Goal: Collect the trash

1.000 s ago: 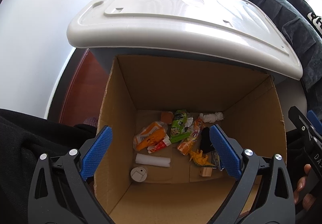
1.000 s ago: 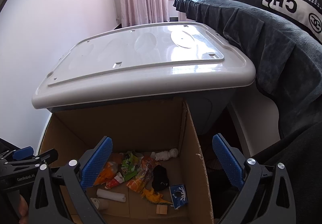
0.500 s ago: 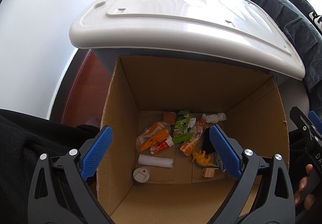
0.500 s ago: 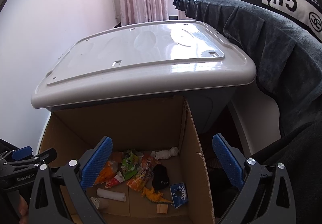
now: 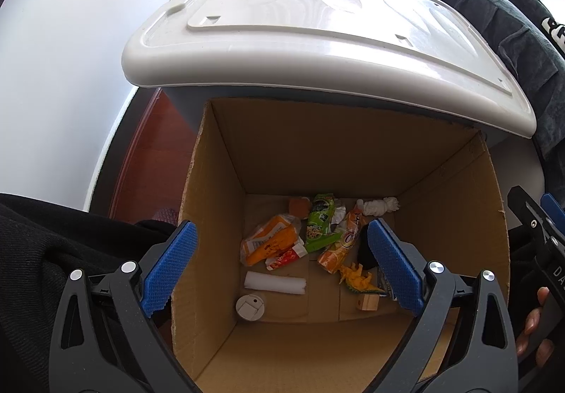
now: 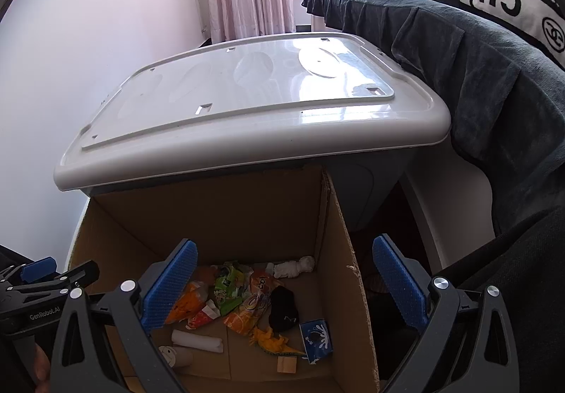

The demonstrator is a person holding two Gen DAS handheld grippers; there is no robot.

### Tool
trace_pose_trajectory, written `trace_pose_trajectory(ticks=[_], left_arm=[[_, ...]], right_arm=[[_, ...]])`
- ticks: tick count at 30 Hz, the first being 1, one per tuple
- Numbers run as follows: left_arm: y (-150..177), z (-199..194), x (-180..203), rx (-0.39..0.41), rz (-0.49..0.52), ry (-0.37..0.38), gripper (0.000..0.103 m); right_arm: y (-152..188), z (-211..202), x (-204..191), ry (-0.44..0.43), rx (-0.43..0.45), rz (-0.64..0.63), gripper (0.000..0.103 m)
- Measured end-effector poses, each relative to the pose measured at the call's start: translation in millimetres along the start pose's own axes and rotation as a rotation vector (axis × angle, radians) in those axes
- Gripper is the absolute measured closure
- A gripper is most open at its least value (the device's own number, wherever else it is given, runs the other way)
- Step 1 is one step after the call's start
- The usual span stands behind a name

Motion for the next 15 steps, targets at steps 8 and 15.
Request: trace_pose_trajectory(ticks=[8,15], left_arm=[[0.4,-2.0,-10.2,0.032,-0.060,0.039,0.008],[-2.3,-7.1,-1.8,0.045,-0.032,-0.022,0.008]], right_arm=[[0.7,4.5,-0.2,0.002,-0.018,0.002,0.005],[1.4,3.9,0.2,0.007,-0.015,0.000,0.005]])
Point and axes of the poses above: each gripper's, at about its wrist camera, not at the fingertips, and z roughly the way its jaws point, x to its right, y to its underside, the point moved 2 cm from there along z, roughly the way its jaws point, and after that the axes turned 8 degrees about z, right-handed, at the moved point
